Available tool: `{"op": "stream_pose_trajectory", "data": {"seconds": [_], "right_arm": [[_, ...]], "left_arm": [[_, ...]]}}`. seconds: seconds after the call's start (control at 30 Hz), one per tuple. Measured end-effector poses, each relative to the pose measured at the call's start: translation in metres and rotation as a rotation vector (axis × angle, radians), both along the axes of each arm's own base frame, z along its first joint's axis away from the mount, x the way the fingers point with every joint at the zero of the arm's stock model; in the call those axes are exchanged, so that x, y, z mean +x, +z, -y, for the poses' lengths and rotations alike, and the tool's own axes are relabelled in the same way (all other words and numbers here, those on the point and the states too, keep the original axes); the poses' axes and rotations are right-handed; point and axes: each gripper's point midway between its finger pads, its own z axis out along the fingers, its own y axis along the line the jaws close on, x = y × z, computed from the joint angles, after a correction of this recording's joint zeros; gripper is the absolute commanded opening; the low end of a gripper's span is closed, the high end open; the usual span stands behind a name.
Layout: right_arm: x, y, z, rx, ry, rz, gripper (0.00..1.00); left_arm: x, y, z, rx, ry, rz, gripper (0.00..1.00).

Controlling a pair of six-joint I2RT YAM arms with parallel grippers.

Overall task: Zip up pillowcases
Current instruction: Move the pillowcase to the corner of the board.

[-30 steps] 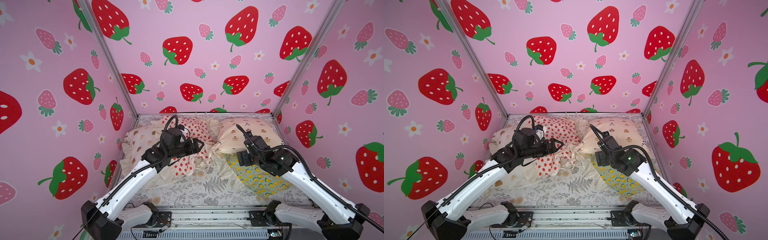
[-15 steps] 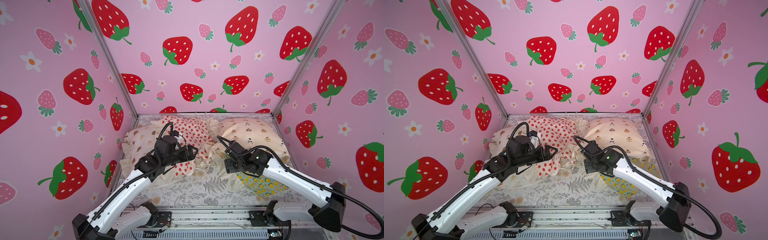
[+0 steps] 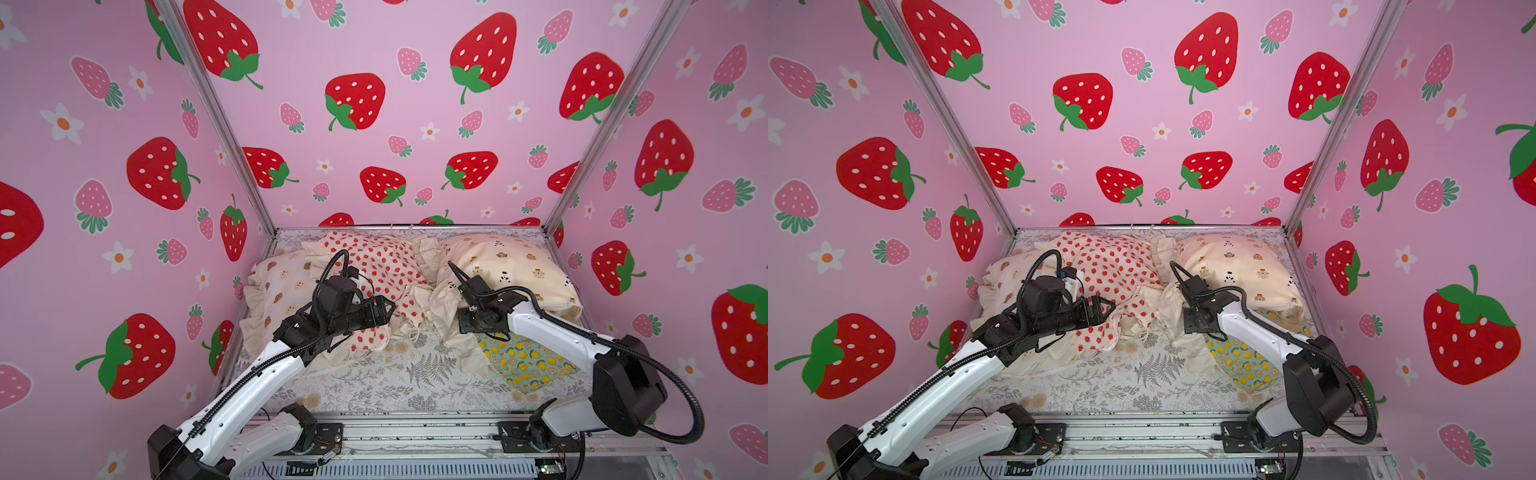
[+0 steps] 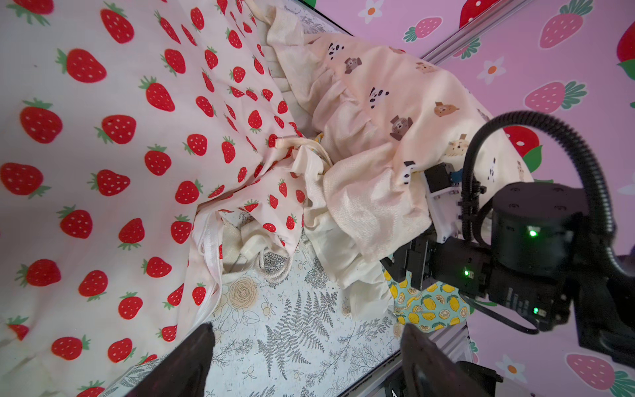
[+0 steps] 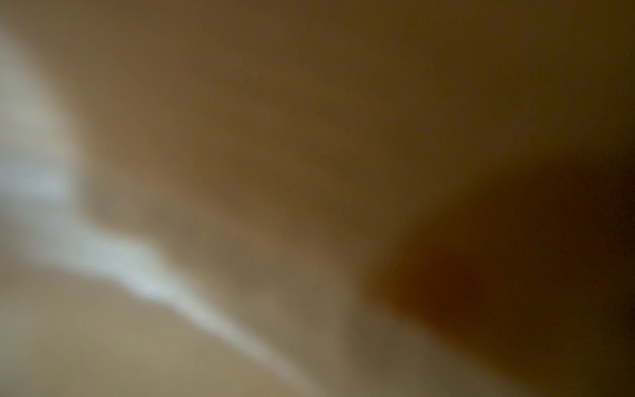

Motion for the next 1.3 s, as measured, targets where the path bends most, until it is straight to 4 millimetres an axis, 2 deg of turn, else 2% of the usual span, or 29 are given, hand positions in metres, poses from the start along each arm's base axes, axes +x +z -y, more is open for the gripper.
{"op": "stream_pose_trajectory", "data": {"seconds": [0.13, 0.3, 0.4, 0.47, 0.6, 0.73, 0.83, 1.03, 1.13, 1.3], "right_arm": [[0.039, -0.004, 0.024, -0.019, -0.046, 0.017, 0.59], [0.088, 0.013, 0.044, -0.011, -0.091, 0.082, 0.59], [0.107, 0.029, 0.043, 0.007, -0.08, 0.129, 0.65], [0.109, 0.038, 0.036, 0.022, -0.059, 0.153, 0.72], [0.092, 0.054, 0.008, 0.045, 0.014, 0.18, 0.78], [0.058, 0.071, -0.017, 0.09, 0.081, 0.2, 0.86], [0.03, 0.074, -0.034, 0.11, 0.125, 0.189, 0.89], [-0.021, 0.056, -0.073, 0.148, 0.209, 0.119, 0.88], [-0.037, 0.047, -0.1, 0.174, 0.252, 0.097, 0.84], [-0.05, 0.021, -0.136, 0.193, 0.293, 0.052, 0.78]], "left_arm": [[0.002, -0.003, 0.0, 0.009, 0.002, -0.004, 0.87], [0.006, -0.004, -0.005, 0.035, 0.026, 0.01, 0.87], [0.007, -0.006, -0.009, 0.054, 0.045, 0.014, 0.87], [0.006, -0.006, -0.014, 0.068, 0.061, 0.016, 0.87], [0.0, -0.006, -0.029, 0.107, 0.106, 0.019, 0.87], [-0.009, -0.012, -0.047, 0.16, 0.153, -0.003, 0.87], [-0.017, -0.027, -0.061, 0.209, 0.196, -0.04, 0.84], [-0.037, -0.076, -0.093, 0.285, 0.291, -0.156, 0.77], [-0.042, -0.096, -0.104, 0.275, 0.339, -0.207, 0.75], [-0.044, -0.125, -0.1, 0.203, 0.347, -0.286, 0.7]]}}
